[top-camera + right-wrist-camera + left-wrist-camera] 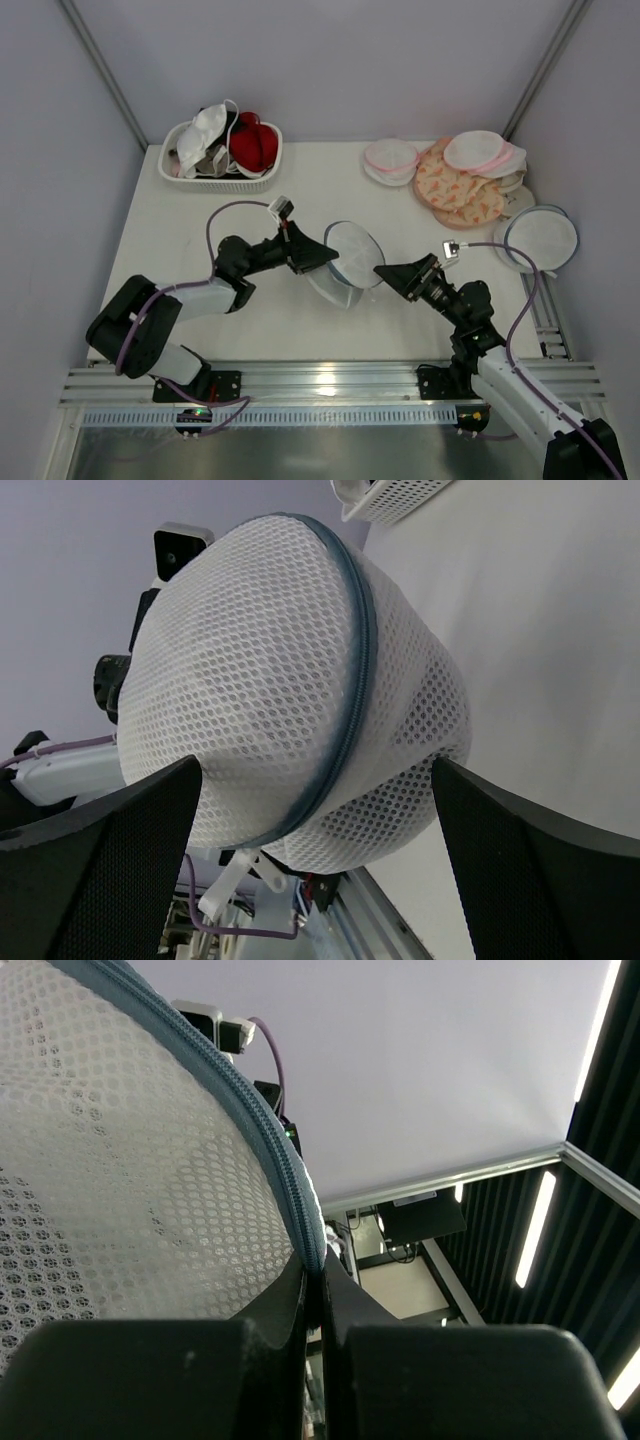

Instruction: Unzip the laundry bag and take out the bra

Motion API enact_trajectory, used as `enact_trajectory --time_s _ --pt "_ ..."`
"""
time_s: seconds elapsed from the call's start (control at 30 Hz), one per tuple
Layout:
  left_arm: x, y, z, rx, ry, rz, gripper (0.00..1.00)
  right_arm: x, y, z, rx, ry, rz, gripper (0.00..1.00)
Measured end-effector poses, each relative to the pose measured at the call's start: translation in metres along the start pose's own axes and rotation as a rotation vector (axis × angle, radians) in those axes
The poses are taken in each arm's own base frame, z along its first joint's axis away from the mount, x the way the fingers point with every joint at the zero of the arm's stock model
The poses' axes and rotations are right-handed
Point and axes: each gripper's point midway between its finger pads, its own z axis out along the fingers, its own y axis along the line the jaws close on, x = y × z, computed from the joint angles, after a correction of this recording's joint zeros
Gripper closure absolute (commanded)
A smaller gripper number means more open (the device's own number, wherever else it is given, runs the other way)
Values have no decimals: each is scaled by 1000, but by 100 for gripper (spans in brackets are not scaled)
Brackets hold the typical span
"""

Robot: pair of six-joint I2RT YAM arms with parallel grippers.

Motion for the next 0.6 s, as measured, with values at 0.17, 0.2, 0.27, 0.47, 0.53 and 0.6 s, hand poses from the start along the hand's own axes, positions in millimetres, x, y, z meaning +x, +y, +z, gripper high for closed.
enact_trajectory --time_s 0.17,0.2,0.27,0.47,0.53,0.6 --pt "8 5 -3 -10 19 -11 100 -4 4 9 -26 -6 58 39" --pt "10 4 -3 -10 24 -11 100 -5 5 11 -33 -7 66 53" --pt "13 4 -3 -8 33 -10 100 -5 5 14 -42 0 94 77" --pt "14 5 -5 -3 33 7 83 -6 5 18 -49 6 138 96" --pt "14 5 -5 1 31 40 66 -6 7 17 -56 5 135 96" --pt "12 11 -5 -18 16 80 45 -7 12 15 -68 4 125 96"
